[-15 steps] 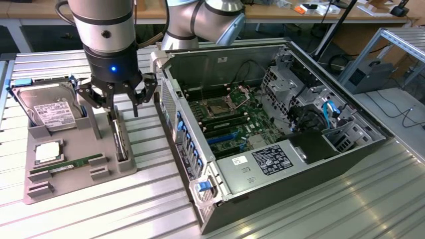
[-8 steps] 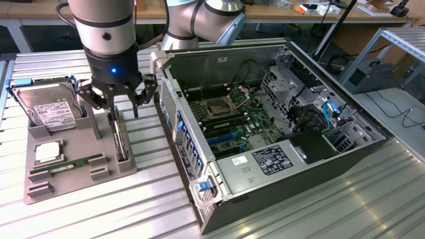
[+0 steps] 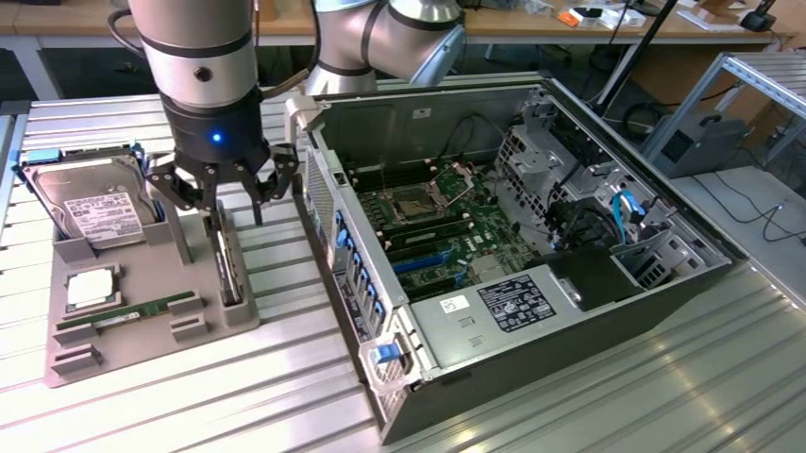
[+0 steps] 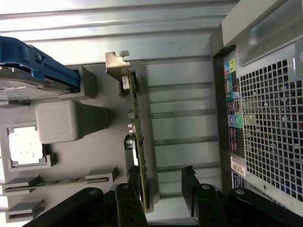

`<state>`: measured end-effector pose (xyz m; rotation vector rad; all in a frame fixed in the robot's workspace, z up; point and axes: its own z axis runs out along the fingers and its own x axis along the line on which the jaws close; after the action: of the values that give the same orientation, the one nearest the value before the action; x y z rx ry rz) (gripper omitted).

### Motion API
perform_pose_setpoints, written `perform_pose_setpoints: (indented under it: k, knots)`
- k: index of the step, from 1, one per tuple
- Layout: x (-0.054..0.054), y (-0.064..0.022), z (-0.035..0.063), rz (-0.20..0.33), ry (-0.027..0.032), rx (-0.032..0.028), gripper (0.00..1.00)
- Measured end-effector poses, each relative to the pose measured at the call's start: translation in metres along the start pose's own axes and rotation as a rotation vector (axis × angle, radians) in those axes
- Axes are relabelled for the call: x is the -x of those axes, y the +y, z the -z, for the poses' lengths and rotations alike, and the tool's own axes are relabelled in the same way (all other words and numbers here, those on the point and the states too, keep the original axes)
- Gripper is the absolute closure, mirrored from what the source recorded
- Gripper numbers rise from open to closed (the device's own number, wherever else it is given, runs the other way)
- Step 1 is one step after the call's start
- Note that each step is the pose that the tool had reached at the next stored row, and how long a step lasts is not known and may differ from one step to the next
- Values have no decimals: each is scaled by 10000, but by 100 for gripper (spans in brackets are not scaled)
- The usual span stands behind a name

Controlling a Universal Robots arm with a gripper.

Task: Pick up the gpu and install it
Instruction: 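Pick up the gpu and move the gpu toward the slot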

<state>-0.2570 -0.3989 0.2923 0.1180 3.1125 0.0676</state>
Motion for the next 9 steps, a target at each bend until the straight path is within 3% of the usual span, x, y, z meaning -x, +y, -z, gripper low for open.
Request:
perform_pose_setpoints:
  k: [9]
  knots:
    - [-1, -2, -48, 0, 0, 0, 52]
